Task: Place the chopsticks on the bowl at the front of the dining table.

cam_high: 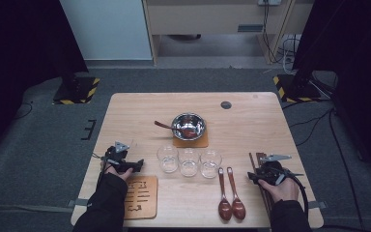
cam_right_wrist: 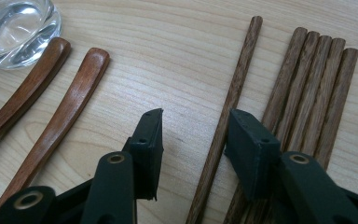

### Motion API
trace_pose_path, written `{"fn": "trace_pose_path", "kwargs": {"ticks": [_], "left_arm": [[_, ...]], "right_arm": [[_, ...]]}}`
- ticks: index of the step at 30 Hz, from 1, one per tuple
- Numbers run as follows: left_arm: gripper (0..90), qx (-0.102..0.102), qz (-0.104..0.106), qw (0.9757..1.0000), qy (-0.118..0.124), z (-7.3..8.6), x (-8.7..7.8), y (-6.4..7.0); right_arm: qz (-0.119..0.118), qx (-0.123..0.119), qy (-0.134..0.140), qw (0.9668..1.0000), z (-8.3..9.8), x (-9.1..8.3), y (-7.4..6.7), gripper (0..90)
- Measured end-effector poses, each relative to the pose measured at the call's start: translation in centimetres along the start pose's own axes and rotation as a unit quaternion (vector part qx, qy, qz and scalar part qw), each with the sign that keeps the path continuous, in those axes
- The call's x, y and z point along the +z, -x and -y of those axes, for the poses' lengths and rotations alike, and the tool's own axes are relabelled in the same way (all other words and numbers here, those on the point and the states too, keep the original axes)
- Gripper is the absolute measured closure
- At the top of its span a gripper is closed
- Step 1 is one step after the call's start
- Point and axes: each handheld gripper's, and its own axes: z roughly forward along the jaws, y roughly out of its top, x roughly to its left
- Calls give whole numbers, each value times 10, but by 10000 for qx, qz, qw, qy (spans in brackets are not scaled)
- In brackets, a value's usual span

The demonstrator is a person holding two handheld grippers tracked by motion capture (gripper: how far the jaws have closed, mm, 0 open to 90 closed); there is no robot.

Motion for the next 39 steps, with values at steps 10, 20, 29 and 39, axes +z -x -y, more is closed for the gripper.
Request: {"fn": "trace_pose_path", "kwargs": {"ticks": [10,20,29,39], "left_arm": [[0,0,0,10000,0,0,0,0],[0,0,0,10000,0,0,0,0],[0,1,0,10000,0,0,0,0],[0,0,0,10000,0,0,0,0]], "right_arm": [[66,-56,-89,9999,0,0,-2,633],[105,-90,-159,9998,0,-1,-5,725],[158,-78,-220,9996,0,-2,-8,783],[154,-72,-241,9996,0,-2,-10,823]]}}
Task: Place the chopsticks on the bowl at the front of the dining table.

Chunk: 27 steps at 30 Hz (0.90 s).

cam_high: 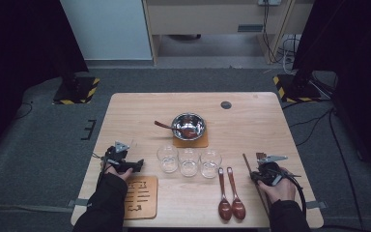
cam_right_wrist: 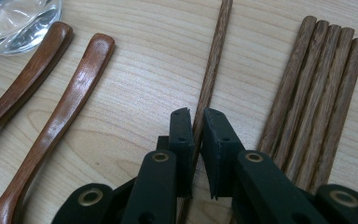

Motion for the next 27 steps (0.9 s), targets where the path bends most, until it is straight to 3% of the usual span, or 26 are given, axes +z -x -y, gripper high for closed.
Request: {"fn": "trace_pose_path", "kwargs": {"ticks": [11,22,27], "left_arm": [[0,1,0,10000,0,0,0,0],[0,0,0,10000,0,0,0,0],[0,2,-1,10000,0,0,0,0]], "right_arm": [[32,14,-9,10000,-3,2,-6,841],[67,-24,165,9998,-11,10,-10,842],[30,-77,246,9997,-11,9,-10,792]]}}
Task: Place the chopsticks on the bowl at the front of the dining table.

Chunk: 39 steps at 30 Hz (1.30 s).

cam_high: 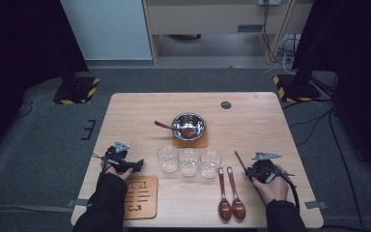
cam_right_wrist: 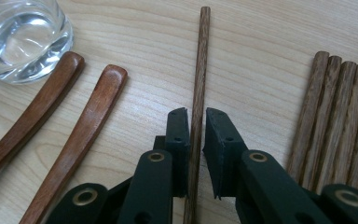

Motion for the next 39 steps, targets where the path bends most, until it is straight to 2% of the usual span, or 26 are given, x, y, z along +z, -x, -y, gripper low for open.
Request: {"fn": "trace_pose_path", "kwargs": {"ticks": [7,15,28,39], "left_arm": [[0,-2,1,10000,1,0,0,0],[0,-1,0,10000,0,0,0,0],[0,-7,0,10000,5,0,0,0],[0,-2,0,10000,1,0,0,0]], "right_arm": [[28,-24,98,9999,3,-5,1,721],[22,42,62,10000,11,-8,2,763],[23,-66,-57,10000,10,-5,-3,804],[145,-71,-53,9999,10,-4,-7,844]]}}
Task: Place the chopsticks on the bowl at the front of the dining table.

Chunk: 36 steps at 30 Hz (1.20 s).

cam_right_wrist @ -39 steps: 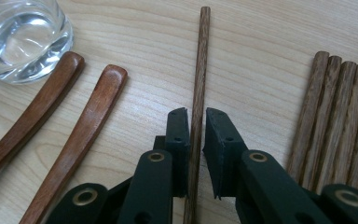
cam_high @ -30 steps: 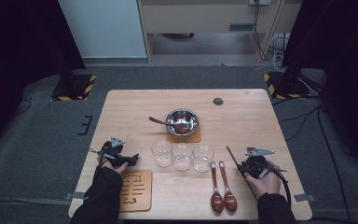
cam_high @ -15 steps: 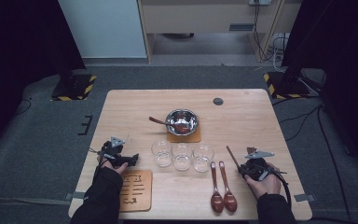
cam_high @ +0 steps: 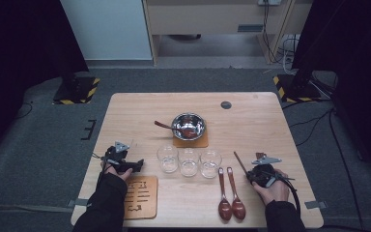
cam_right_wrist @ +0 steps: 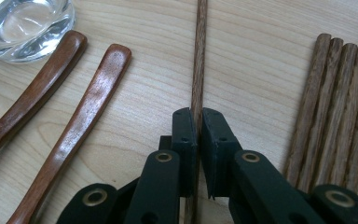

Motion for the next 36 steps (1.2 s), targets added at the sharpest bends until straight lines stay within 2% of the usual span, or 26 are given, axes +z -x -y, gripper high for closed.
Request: {"fn": "trace_pose_path", "kwargs": {"ticks": [19,32,36], "left_arm": [[0,1,1,10000,-1,0,0,0],[0,2,1,10000,-1,0,0,0],[0,1,1,10000,-1,0,0,0]], "right_arm": [[-164,50,194,9997,-8,-8,1,849],[44,-51,113,9999,-9,4,4,848],[15,-32,78,10000,-8,6,4,848]]}}
